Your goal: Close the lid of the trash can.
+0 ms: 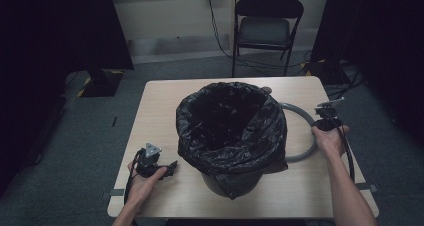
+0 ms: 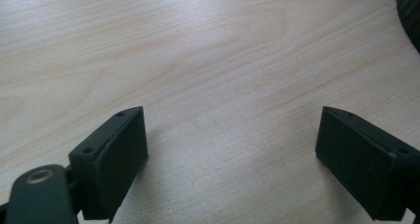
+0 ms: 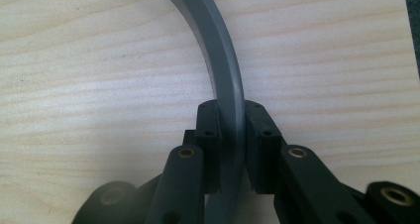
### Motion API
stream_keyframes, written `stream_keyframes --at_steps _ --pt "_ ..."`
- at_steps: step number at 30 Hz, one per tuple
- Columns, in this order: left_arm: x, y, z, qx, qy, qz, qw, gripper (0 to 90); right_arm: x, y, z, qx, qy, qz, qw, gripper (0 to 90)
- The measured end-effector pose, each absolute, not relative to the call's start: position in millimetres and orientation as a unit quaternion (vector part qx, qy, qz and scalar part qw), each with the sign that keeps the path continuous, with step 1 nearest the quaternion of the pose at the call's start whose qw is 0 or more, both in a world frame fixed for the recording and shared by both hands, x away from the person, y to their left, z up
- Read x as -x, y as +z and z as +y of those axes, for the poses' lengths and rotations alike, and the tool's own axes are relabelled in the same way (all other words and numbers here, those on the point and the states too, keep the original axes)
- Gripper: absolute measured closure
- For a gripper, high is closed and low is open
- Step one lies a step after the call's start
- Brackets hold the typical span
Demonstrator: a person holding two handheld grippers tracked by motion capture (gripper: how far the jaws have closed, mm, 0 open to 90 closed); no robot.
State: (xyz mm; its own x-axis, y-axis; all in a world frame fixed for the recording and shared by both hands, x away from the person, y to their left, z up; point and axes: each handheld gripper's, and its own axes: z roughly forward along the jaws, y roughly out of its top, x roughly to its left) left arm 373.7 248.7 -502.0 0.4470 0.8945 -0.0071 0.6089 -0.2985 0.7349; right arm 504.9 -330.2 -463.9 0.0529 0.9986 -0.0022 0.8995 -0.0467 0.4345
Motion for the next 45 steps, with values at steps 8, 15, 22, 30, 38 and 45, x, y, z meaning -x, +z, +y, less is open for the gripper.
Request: stream_keyframes --at_steps 8,15,22,30,38,45 --pt "-374.5 -502.1 248.6 -0.784 0.202 0.477 0.342 9.5 -501.3 -458.9 -341.3 -0.723 0.198 0.645 0.149 80.2" --pt "-374.8 -502.0 248.6 -0.787 0.202 0.474 0.34 8.0 -492.4 -441.8 -342.7 -0.715 0.246 0.632 0.171 80.4" --pt "-374.3 -502.0 247.9 -0.784 0.205 0.479 0.337 7.8 -490.1 -422.8 -336.1 -0.693 0.28 0.632 0.204 80.5" --pt "-374.3 -502.0 247.9 -0.785 0.204 0.478 0.337 7.8 -487.3 -387.4 -322.7 -0.667 0.327 0.623 0.245 80.4" --pt "-374.4 -502.0 248.0 -0.785 0.204 0.478 0.338 7.8 -487.1 -358.7 -317.5 -0.65 0.353 0.616 0.272 80.5" --pt "-374.4 -502.0 248.0 -0.785 0.203 0.478 0.338 7.8 -493.3 -338.7 -313.8 -0.646 0.372 0.612 0.264 80.5"
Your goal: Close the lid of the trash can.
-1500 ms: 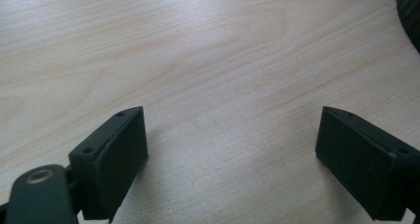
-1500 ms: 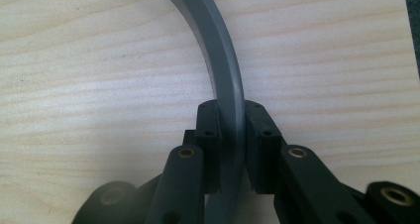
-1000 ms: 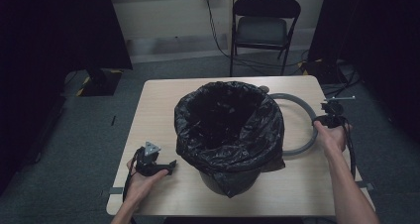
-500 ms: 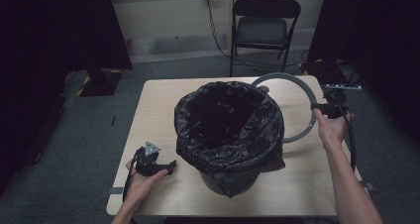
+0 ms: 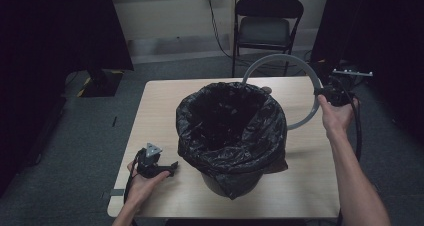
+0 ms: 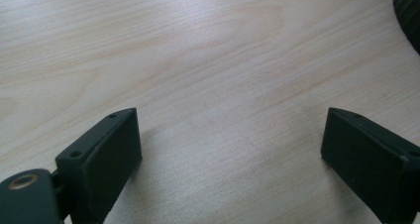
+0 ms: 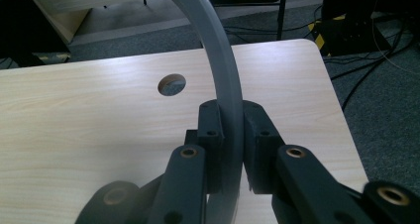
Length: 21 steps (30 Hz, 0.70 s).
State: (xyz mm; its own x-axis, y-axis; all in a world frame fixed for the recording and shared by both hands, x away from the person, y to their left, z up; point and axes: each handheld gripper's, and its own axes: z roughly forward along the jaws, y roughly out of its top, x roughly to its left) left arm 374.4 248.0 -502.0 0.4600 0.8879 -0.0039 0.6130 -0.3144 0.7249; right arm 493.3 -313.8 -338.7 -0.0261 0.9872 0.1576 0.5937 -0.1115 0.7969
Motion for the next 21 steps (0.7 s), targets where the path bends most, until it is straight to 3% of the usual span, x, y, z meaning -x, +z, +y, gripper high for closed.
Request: stream_keyframes --at_steps 5,14,21 --pt "-374.4 -501.9 248.1 -0.785 0.203 0.478 0.338 7.8 -501.3 -328.7 -316.5 -0.656 0.382 0.596 0.26 80.5" --pt "-374.4 -502.0 248.1 -0.785 0.203 0.478 0.338 7.8 -503.6 -315.7 -314.0 -0.654 0.406 0.565 0.297 80.5" --pt "-374.5 -501.9 248.3 -0.785 0.203 0.478 0.337 7.8 -519.7 -302.5 -314.1 -0.66 0.421 0.552 0.287 80.7"
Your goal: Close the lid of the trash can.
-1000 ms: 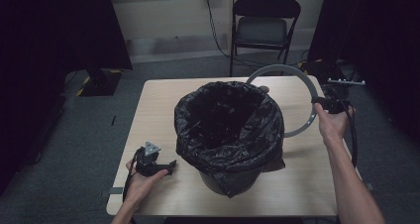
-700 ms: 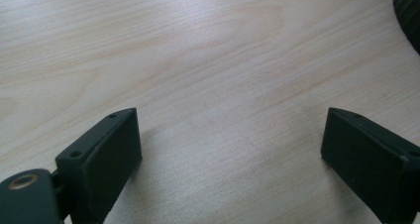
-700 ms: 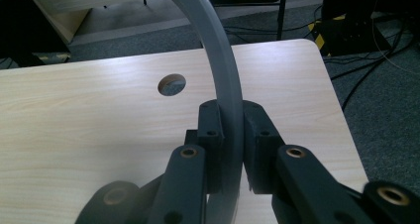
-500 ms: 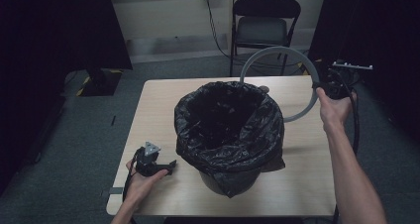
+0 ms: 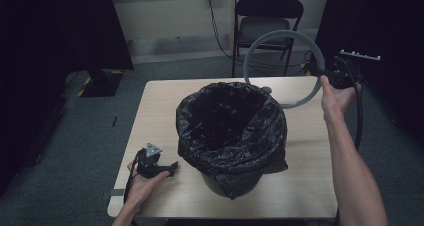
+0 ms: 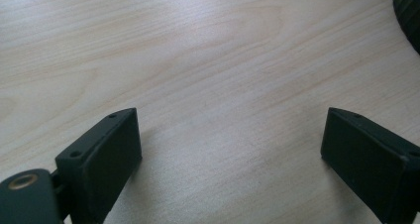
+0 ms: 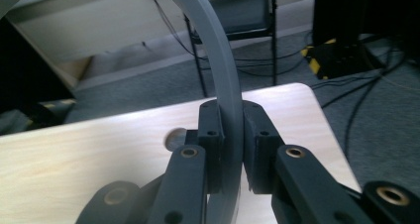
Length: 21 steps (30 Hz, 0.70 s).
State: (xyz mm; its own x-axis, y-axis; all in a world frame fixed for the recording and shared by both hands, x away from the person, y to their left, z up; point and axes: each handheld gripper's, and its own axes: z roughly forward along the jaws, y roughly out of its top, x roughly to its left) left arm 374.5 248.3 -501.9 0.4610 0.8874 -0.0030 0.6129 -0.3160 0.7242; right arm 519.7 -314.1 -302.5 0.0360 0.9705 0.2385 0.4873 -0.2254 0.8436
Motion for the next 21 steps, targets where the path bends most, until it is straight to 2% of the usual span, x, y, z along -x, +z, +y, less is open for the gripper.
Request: stream_keyframes --at_steps 9,21 --pt "-374.4 -502.0 248.0 -0.784 0.203 0.479 0.339 7.8 -531.0 -272.6 -308.2 -0.643 0.497 0.533 0.233 80.7" --pt "-375.2 -501.5 248.6 -0.786 0.198 0.476 0.341 8.1 -538.0 -242.9 -278.1 -0.558 0.56 0.6 0.12 80.5"
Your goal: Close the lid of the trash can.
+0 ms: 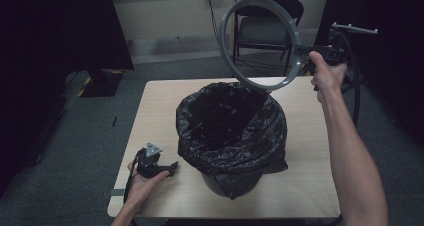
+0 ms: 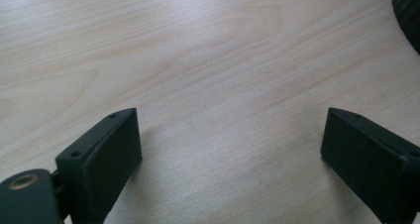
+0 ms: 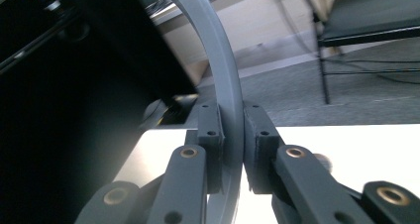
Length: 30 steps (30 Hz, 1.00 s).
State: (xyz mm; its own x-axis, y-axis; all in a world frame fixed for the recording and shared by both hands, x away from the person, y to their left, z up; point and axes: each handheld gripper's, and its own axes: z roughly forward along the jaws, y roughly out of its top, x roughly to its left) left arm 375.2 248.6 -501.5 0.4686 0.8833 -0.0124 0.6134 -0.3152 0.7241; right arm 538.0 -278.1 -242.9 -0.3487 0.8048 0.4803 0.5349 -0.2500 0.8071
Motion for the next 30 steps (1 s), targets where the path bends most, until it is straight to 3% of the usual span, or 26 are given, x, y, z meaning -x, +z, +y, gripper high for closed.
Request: stream_keyframes --at_steps 2,6,9,20,30 --pt "-375.8 -500.4 249.5 -0.789 0.195 0.475 0.338 8.7 -537.8 -241.9 -272.9 -0.548 0.559 0.613 0.108 80.4" --pt "-379.0 -492.4 252.6 -0.795 0.172 0.482 0.325 18.7 -535.2 -240.5 -264.5 -0.53 0.554 0.635 0.093 80.2" --pt "-381.7 -481.0 256.1 -0.787 0.142 0.485 0.353 18.2 -530.3 -240.3 -257.7 -0.513 0.552 0.652 0.083 80.1" --pt "-369.5 -391.8 263.3 -0.73 0.181 0.442 0.488 23.9 -502.8 -245.4 -236.0 -0.474 0.541 0.689 0.088 80.0" --pt "-371.1 -324.6 255.8 -0.696 0.214 0.396 0.559 24.1 -476.9 -250.4 -214.8 -0.436 0.537 0.717 0.084 80.2"
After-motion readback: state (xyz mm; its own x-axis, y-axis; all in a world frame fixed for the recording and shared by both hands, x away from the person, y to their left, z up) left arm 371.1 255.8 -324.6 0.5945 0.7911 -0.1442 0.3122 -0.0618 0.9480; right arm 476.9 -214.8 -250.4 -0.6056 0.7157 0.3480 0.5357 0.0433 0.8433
